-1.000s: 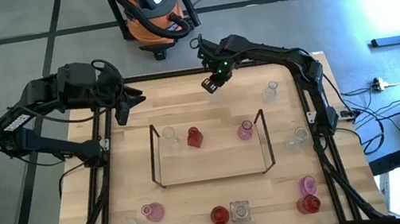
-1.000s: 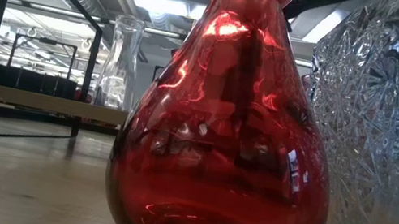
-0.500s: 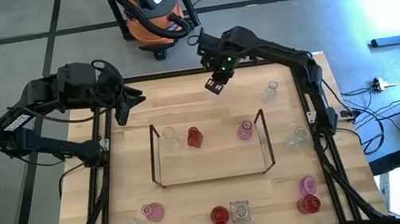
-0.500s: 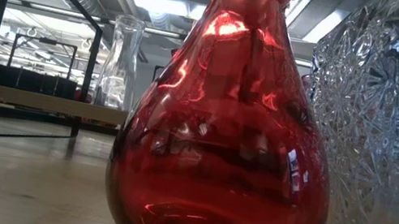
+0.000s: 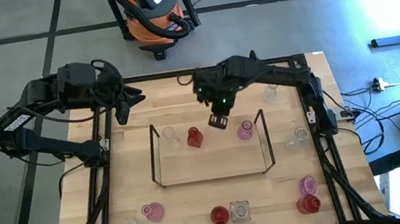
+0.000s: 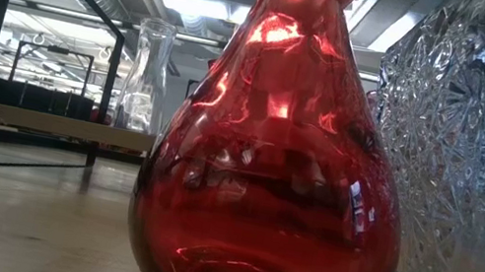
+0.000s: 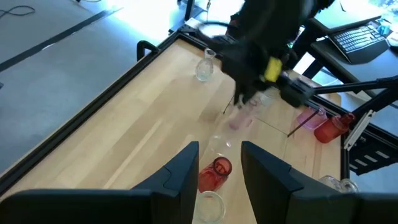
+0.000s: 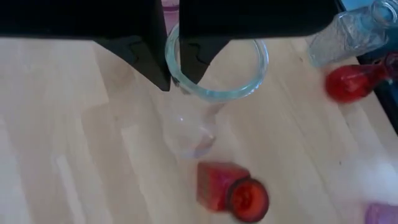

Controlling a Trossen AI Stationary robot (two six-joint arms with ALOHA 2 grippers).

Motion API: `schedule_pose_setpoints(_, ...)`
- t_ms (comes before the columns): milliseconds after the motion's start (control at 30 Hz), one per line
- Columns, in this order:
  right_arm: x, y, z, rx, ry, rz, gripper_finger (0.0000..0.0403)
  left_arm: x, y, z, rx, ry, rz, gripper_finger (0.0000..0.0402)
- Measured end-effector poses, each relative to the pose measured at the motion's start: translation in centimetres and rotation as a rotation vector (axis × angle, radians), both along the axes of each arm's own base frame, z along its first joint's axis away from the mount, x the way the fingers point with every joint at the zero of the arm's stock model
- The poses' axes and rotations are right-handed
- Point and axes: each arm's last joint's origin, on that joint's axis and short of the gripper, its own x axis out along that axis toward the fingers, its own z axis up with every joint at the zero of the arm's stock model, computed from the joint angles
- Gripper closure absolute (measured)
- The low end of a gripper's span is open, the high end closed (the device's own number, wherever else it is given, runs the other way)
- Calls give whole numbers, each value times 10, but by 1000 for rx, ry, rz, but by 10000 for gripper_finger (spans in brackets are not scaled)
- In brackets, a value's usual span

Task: Sort vases onto shelf
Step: Put the transparent flower vase on the shelf

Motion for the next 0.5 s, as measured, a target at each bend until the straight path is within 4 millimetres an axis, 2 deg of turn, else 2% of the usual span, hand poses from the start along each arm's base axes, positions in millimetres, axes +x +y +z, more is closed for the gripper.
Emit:
schedule_pose_setpoints(233, 3, 14, -14, 19, 55, 35, 402, 0, 0, 0, -1, -2, 0, 288)
schedule_pose_setpoints(500, 2, 15, -34, 38, 131, 42, 402, 0, 0, 0, -9, -5, -1, 288)
